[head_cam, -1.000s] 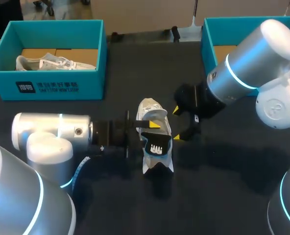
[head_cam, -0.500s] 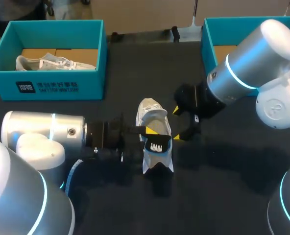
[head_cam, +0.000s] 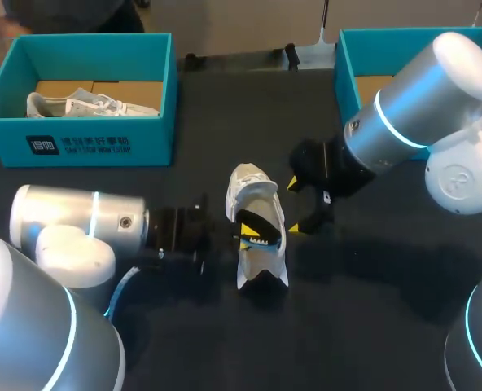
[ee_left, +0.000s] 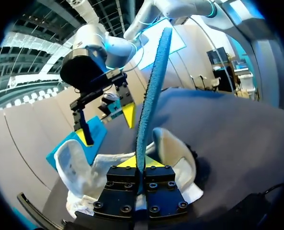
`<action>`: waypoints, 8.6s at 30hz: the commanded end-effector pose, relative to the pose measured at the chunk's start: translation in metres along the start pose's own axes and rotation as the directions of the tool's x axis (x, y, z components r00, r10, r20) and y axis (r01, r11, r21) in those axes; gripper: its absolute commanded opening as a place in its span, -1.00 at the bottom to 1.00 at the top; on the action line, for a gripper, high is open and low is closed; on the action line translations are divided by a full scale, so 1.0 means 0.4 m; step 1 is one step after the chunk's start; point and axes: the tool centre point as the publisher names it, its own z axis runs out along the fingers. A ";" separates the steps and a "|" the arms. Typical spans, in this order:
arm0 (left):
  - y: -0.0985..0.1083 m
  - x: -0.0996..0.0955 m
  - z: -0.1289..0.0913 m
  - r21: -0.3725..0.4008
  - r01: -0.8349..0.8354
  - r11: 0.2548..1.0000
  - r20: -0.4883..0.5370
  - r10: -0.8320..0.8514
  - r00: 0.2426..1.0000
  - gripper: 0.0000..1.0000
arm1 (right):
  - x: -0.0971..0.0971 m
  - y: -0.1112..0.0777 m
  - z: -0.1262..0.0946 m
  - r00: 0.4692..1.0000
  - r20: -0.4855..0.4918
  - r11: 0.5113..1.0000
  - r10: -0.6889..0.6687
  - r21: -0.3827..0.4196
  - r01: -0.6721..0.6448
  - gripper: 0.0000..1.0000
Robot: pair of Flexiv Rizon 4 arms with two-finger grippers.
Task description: Take the shoe out of the shoebox, open the shoe tongue, remove and reinsert the insole, then place the shoe into the shoebox
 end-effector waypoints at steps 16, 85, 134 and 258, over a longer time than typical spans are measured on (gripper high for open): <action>-0.011 -0.005 0.018 -0.001 0.019 1.000 0.015 -0.019 1.000 -0.04 | 0.003 0.002 0.002 1.000 0.004 1.000 0.001 0.002 -0.001 1.00; -0.033 -0.033 -0.013 -0.078 -0.175 0.981 0.077 0.181 0.980 -0.74 | 0.003 0.002 0.002 1.000 0.004 1.000 0.001 0.002 -0.001 1.00; -0.020 -0.033 -0.006 -0.092 -0.259 0.962 0.055 0.264 0.963 -0.95 | 0.003 0.002 0.002 1.000 0.004 1.000 0.001 0.002 -0.001 1.00; -0.195 -0.232 -0.171 0.179 -0.550 0.816 -0.917 0.341 0.207 1.00 | -0.050 -0.178 -0.337 0.998 -0.061 0.991 -0.008 0.134 0.016 1.00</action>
